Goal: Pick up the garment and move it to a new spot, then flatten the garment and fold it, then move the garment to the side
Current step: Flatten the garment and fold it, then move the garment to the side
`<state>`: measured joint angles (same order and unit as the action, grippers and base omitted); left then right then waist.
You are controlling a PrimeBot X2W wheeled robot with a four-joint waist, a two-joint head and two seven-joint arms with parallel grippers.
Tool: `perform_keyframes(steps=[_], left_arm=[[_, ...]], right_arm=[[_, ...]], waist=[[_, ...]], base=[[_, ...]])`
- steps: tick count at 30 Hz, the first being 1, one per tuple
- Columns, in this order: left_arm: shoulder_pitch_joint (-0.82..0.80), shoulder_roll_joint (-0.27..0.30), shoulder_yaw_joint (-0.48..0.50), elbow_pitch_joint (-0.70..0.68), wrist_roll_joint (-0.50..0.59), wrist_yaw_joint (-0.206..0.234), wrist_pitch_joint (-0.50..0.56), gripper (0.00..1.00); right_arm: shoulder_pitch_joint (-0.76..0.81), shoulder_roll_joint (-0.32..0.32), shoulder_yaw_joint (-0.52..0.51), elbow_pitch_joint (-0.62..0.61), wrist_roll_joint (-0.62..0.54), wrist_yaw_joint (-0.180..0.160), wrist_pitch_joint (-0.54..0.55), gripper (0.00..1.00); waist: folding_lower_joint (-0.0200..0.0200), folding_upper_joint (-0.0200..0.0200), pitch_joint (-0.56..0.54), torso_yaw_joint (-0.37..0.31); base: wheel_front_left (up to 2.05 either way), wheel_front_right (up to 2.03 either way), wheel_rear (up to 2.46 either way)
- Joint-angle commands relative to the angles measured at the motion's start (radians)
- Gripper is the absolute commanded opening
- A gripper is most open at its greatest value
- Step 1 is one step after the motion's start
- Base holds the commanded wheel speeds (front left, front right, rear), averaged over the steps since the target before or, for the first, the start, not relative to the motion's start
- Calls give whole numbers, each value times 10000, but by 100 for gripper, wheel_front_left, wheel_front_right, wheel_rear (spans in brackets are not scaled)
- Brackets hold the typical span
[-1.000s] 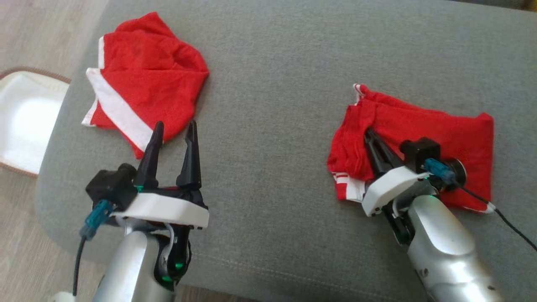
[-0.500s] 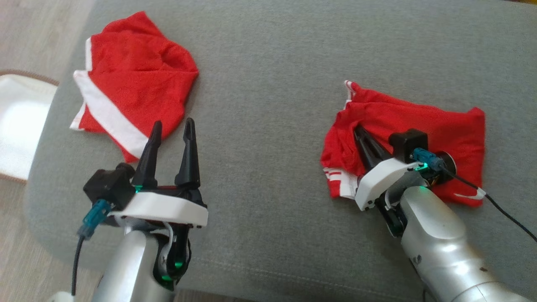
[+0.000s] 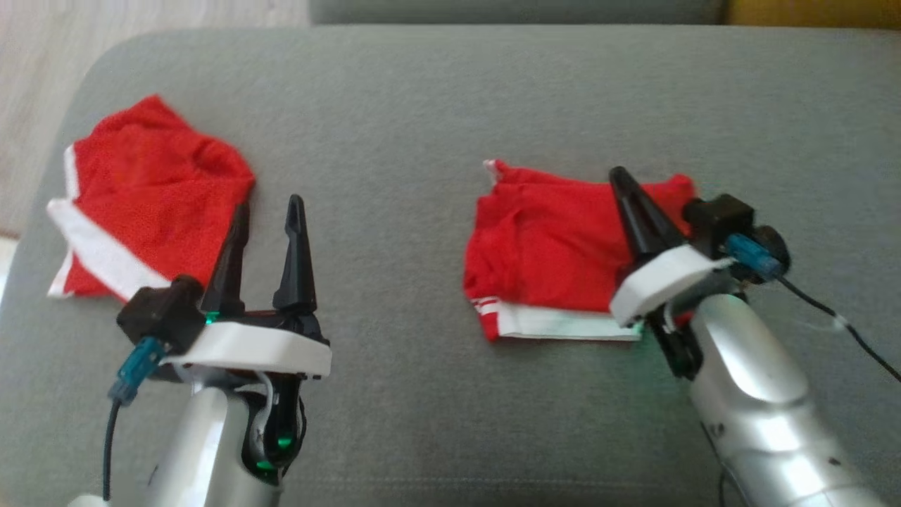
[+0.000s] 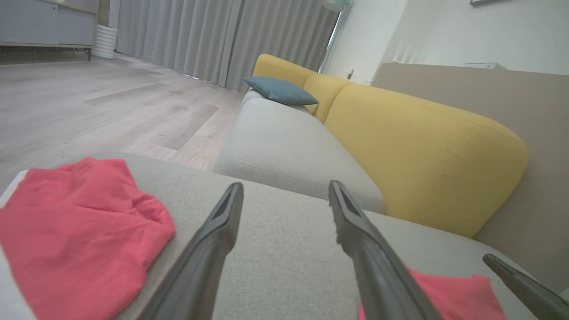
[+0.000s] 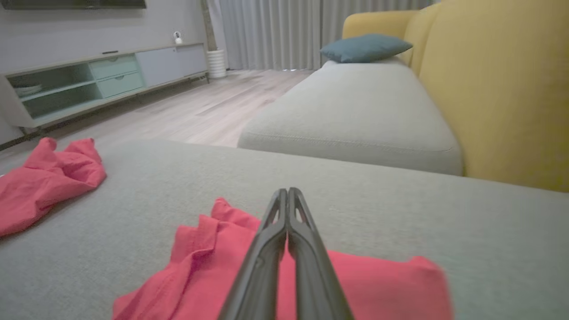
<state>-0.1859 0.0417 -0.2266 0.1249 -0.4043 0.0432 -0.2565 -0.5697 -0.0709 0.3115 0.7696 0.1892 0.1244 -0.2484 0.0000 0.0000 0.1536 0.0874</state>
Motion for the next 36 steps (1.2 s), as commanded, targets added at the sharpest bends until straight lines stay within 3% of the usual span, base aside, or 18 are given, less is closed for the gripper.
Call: perform_keyframes(steps=[1, 3, 4, 5, 6, 19, 36], left_arm=[[-106, 85, 370, -396, 136, -44, -53, 100], [-66, 85, 363, -410, 158, -51, -53, 100], [-45, 85, 369, -416, 172, -51, -53, 100], [-29, 85, 374, -424, 180, -48, -53, 100], [-15, 85, 379, -423, 191, -56, -53, 100], [345, 85, 393, -224, 254, -119, -53, 100], [485, 85, 284, -301, 369, -225, -53, 100]], right_arm=[[264, -32, -183, -654, -245, 63, -132, 0], [536, -89, -580, -1106, -411, 63, -132, 0], [672, -123, -768, -1360, -538, 63, -132, 25], [830, -152, -970, -1620, -676, 63, -132, 93], [1008, -157, -1148, -1836, -779, 63, -132, 100], [3310, 144, -2934, -3906, -1070, 63, 25, 100], [3760, 204, -2918, -4532, -850, 63, 344, 100]], waist=[[0, 0, -409, -525], [0, 0, -511, -711], [0, 0, -554, -800], [0, 0, -589, -874], [0, 0, -625, -945], [0, 0, -975, -1451], [0, 0, -633, -1475]], base=[[0, 0, 0], [0, 0, 0], [0, 0, 0], [0, 0, 0], [0, 0, 0], [0, 0, 0], [0, 0, 0]])
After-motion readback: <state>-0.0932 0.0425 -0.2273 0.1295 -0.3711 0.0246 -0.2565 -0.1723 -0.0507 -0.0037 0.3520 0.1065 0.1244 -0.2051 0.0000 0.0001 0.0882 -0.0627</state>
